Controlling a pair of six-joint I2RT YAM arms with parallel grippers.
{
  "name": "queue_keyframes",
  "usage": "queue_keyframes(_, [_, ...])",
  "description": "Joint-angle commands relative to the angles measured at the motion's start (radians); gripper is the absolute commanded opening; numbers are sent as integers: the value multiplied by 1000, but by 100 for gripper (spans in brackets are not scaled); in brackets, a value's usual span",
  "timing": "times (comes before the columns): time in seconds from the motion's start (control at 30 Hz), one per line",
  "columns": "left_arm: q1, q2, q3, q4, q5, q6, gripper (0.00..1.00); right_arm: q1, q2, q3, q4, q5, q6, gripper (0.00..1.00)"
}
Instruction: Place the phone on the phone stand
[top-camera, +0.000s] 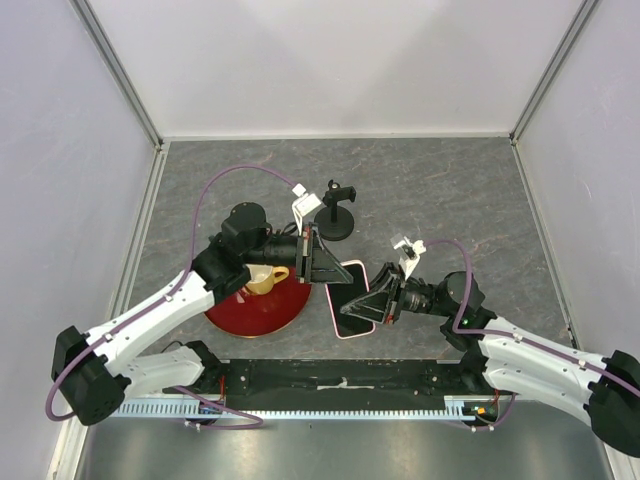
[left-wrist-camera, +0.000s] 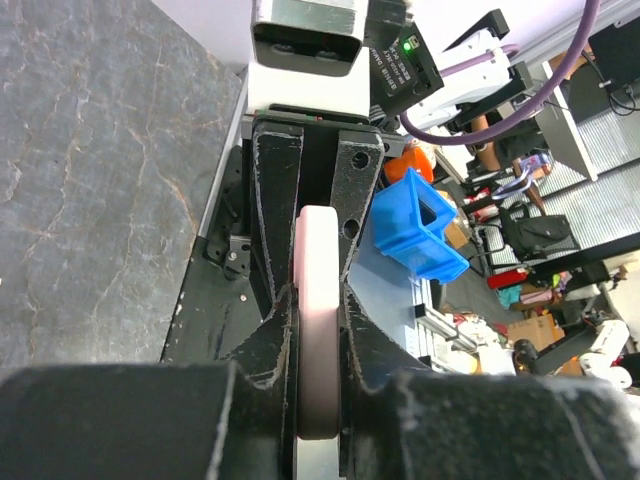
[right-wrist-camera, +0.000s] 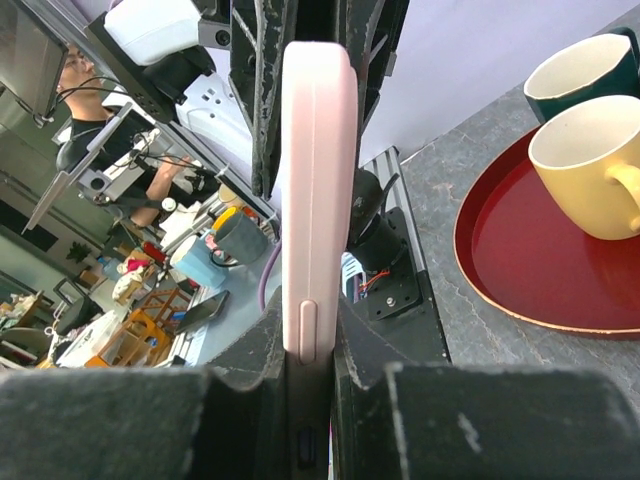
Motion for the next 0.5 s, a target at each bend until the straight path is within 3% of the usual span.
queue_keyframes(0.0, [-17,-28,36,33,-16,6,2,1,12,57,32,32,-29,2])
queue_keyframes(0.1, [-17,-61,48,-49,-97,72,2,0,14,81,-127,68,-69,43])
queue_keyframes(0.13, [-18,-71,72,-138,-125,125,2,1,8,101,-181,85,-103,65])
queue_keyframes(0.23, [-15,-114,122,-283,-279,228,2,0,-37,114,-344,145,-147,95])
queue_keyframes(0.33, [-17,-181,143,-431,-442,289,2,1,-98,124,-485,231,-176,98])
queue_keyframes(0.47, [-15,-287,145,-553,-609,313,2,1,-115,189,-756,467,-215,98])
